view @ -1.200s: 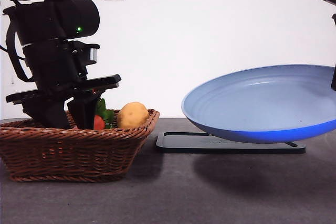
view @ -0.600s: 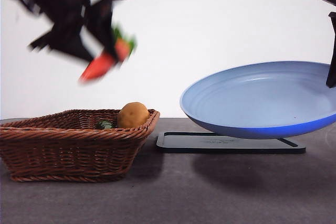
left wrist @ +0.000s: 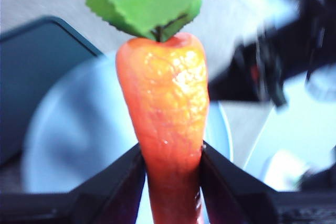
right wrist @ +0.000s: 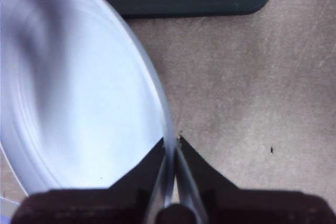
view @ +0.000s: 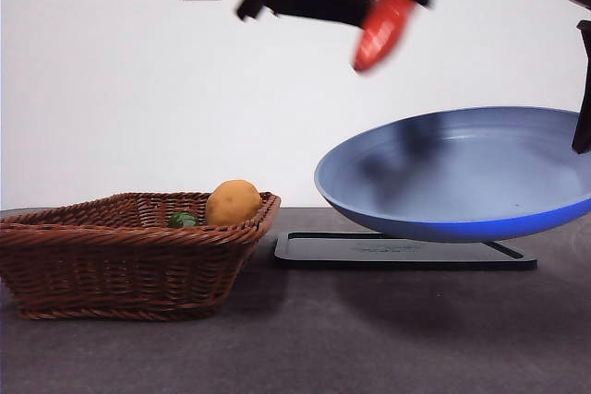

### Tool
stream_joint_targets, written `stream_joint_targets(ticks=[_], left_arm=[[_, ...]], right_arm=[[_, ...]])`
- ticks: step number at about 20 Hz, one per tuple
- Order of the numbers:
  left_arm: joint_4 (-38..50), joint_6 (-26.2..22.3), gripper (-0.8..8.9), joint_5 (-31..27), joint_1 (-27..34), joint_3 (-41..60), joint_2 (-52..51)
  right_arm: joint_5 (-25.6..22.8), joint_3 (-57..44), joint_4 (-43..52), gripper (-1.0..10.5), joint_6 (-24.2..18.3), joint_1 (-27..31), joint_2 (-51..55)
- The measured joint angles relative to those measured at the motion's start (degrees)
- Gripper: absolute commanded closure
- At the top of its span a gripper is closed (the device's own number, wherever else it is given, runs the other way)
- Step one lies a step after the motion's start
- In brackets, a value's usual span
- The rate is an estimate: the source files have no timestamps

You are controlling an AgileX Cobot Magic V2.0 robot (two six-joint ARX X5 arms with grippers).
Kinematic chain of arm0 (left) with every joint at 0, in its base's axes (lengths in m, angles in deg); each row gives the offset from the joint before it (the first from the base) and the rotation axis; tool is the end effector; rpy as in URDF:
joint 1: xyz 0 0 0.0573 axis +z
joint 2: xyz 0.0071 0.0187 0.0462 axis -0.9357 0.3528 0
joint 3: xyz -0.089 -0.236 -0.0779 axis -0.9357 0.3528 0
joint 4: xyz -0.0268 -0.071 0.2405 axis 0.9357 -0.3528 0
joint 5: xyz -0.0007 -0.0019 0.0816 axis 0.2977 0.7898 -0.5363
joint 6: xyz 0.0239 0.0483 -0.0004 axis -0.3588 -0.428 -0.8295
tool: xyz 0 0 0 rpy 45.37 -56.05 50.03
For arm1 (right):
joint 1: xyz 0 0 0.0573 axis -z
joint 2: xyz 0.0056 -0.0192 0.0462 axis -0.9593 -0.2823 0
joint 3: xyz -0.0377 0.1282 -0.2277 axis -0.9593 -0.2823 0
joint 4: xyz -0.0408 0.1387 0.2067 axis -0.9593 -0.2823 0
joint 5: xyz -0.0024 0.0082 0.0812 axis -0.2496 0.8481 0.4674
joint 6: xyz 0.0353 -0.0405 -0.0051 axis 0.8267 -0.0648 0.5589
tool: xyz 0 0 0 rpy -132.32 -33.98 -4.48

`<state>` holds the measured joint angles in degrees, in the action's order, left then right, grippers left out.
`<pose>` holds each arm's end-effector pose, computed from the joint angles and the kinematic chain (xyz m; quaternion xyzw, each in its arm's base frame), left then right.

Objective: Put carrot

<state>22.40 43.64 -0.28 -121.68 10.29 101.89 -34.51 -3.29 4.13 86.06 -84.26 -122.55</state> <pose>0.1966 -0.2632 0.2945 -0.0048 0.3199 -0.4632 0.8265 0.1956 0.0451 0.2524 0.0936 0.5111 0.1606 0.8391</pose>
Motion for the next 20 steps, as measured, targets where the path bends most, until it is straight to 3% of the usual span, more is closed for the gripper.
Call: stream_joint_targets(ticks=[3, 7, 13, 16, 20], left_arm=[[-0.09, -2.05, 6.63, -1.7, -2.08, 0.0, 4.9], [-3.87, -2.56, 6.63, -2.08, -2.08, 0.0, 9.25], [-5.68, -2.91, 6.48, -2.01, -2.1, 0.0, 9.01], [-5.9, -2.93, 5.22, -1.18, -2.1, 0.0, 9.01], [-5.97, -2.19, 5.15, -0.81, -2.1, 0.0, 8.9]], right_arm=[[0.26, 0.0, -0.48, 9.4, 0.02, -0.76, 0.0], [6.67, 0.0, -1.79, 9.4, 0.02, -1.33, 0.0], [6.93, 0.0, -2.69, 9.4, 0.0, -1.38, -0.02], [6.88, 0.0, -2.86, 9.4, 0.0, -1.38, -0.02], [6.75, 0.0, -2.97, 9.4, 0.13, -1.33, -0.02]])
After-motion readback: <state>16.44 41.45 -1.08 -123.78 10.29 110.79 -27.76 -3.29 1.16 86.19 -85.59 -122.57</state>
